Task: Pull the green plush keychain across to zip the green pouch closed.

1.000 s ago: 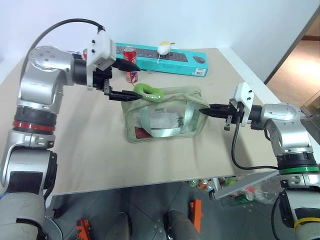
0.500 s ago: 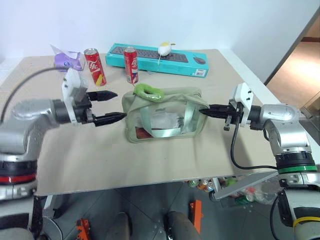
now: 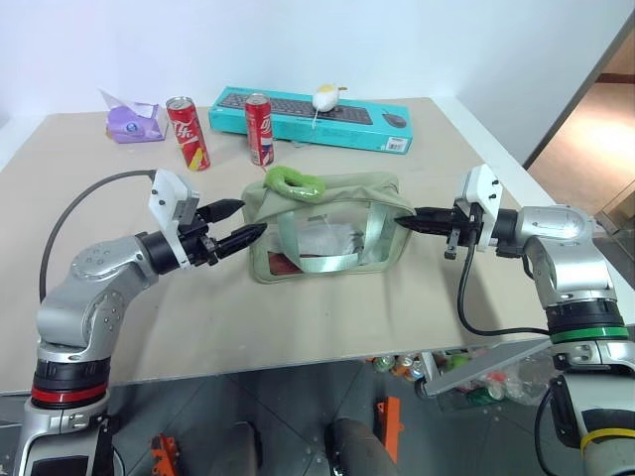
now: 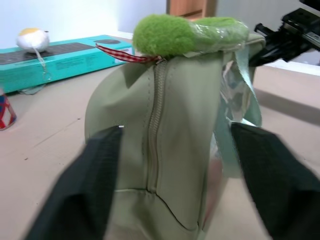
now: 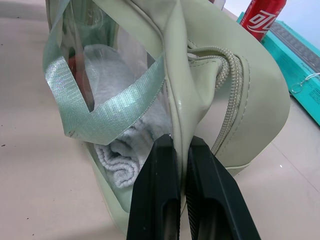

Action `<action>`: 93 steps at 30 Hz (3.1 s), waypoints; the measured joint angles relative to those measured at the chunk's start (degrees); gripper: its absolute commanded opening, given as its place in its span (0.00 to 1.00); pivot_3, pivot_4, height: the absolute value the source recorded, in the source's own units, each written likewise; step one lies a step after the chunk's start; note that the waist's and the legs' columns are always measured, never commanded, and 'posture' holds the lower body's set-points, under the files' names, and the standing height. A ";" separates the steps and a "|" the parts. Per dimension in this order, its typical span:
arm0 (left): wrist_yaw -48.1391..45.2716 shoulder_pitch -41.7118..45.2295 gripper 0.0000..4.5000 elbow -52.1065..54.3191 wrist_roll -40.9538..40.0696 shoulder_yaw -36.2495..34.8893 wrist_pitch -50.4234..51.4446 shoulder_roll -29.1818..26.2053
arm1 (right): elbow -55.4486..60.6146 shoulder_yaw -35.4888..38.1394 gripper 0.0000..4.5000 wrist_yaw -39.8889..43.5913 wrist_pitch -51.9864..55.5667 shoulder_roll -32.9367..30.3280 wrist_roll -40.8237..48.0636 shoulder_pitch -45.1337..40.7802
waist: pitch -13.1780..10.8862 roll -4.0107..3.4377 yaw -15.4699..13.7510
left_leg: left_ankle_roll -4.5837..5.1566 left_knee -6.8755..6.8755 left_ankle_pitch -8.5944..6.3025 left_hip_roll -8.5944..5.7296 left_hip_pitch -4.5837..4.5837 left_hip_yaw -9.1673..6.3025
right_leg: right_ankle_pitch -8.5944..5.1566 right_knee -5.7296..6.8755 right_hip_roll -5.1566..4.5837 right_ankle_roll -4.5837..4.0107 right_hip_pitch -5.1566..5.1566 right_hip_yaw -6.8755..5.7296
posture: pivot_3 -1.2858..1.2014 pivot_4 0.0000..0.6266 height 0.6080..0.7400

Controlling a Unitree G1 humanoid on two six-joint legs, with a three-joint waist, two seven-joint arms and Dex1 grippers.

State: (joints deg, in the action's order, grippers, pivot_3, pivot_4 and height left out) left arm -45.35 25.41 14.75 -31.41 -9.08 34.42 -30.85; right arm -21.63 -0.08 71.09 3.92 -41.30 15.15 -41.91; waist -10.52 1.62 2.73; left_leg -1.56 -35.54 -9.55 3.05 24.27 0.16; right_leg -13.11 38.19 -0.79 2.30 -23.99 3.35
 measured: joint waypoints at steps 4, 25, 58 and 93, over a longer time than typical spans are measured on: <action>0.47 0.01 0.19 0.00 0.00 1.01 -0.82 0.50 | 0.00 0.00 0.00 0.00 0.00 0.00 -0.10 0.00 | 0.00 0.00 0.01 | 0.00 0.00 0.00 0.00 0.00 0.00 | 0.00 0.00 0.00 0.00 0.00 0.00 | 0.52 0.24 1.00; 1.04 1.20 0.00 -0.19 0.52 3.00 -1.37 -0.80 | 6.16 0.14 0.60 1.05 9.16 -1.10 2.17 0.36 | 0.00 0.00 -0.02 | 0.00 0.01 0.00 -0.01 0.01 0.00 | -0.01 -0.01 -0.01 0.00 -0.01 0.00 | 0.52 0.24 1.00; 1.60 1.87 0.00 0.13 -0.08 4.82 -0.66 -1.88 | 17.76 -10.80 1.00 -7.28 8.70 11.80 -1.97 -13.36 | 0.02 0.02 -0.36 | -0.01 0.05 -0.01 -0.09 0.08 -0.06 | -0.08 -0.06 -0.12 0.04 -0.03 -0.08 | 0.52 0.24 1.00; 5.03 1.89 0.00 -0.36 3.06 5.37 -2.66 0.01 | 8.86 -8.13 0.01 -7.85 0.53 9.77 -4.77 -19.80 | 0.02 0.02 -0.40 | -0.01 0.08 -0.01 -0.10 0.09 -0.05 | -0.09 -0.08 -0.13 0.03 -0.04 -0.08 | 0.52 0.24 1.00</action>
State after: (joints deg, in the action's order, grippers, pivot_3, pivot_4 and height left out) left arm -40.32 27.30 14.40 -28.35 -3.72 31.76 -30.84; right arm -12.78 -8.21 63.25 4.45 -31.53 10.38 -61.71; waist -10.50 1.64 2.33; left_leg -1.57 -35.45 -9.56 2.95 24.36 0.11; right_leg -13.20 38.11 -0.92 2.33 -24.02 3.26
